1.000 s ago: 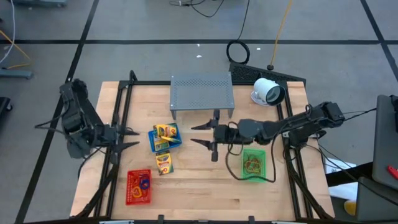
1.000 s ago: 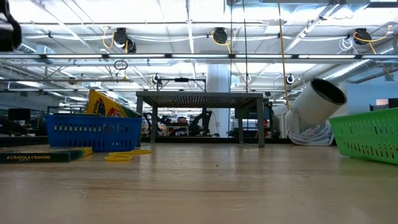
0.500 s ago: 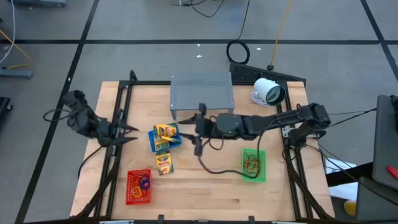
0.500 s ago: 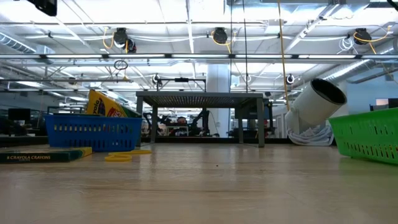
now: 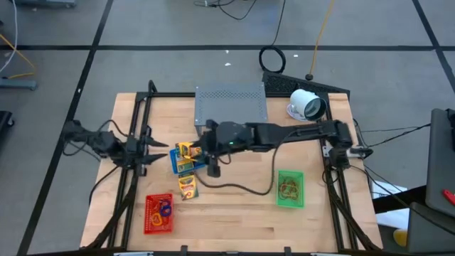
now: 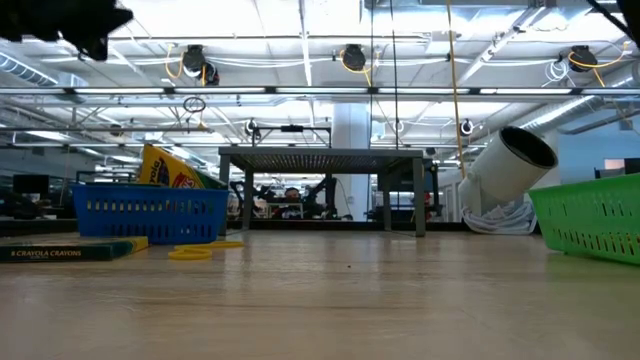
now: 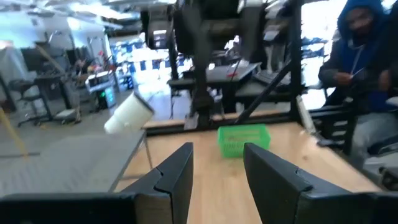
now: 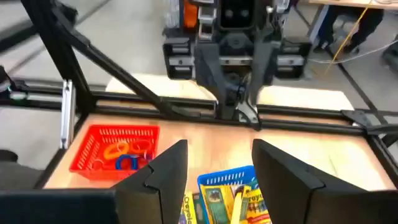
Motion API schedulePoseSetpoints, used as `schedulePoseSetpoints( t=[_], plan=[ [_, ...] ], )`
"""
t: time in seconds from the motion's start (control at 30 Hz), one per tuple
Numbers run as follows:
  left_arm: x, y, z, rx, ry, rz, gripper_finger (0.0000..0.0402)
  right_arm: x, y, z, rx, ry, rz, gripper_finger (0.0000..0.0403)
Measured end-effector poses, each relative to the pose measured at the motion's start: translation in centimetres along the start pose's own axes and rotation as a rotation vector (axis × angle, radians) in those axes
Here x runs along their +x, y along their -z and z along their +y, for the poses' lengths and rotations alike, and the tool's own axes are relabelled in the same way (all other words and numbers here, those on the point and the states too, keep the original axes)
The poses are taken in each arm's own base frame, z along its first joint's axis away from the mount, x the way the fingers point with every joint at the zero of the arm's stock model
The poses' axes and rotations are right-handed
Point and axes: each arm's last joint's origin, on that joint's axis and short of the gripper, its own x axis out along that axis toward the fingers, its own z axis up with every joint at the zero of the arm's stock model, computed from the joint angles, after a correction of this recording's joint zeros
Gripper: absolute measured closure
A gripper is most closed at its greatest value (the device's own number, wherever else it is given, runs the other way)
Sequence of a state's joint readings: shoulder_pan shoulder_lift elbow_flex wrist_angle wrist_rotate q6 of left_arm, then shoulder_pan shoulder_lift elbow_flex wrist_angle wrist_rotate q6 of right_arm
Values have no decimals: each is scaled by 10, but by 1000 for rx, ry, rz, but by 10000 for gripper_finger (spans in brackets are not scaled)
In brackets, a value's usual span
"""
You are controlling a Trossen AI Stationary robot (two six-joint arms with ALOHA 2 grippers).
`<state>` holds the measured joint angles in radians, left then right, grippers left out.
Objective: Pick & Place Office Desk Supplies
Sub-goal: Put the yellow rubber band into the green bin
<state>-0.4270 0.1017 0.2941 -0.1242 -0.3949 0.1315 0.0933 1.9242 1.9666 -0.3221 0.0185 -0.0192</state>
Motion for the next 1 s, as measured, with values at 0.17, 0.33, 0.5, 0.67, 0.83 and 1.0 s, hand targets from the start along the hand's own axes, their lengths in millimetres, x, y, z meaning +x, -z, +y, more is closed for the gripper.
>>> schedulePoseSetpoints(
  t=[0.17,0.33,0.5,0.67,0.83,1.0],
  plan=[
    [7,18,5,-53,-18,27,250,20,-4,4,-29,-52,137,234],
    [13,28,12,-95,-4,-12,250,35,11,8,-11,-125,304,234],
    [18,52,18,-165,-22,-12,250,54,49,21,69,-202,535,234],
    [20,69,24,-207,-32,-19,250,75,85,44,100,-233,700,234],
    [19,70,28,-204,-21,-26,250,88,102,62,54,-219,732,230],
    [19,70,31,-200,-31,-25,250,89,96,71,38,-228,665,225]
  ],
)
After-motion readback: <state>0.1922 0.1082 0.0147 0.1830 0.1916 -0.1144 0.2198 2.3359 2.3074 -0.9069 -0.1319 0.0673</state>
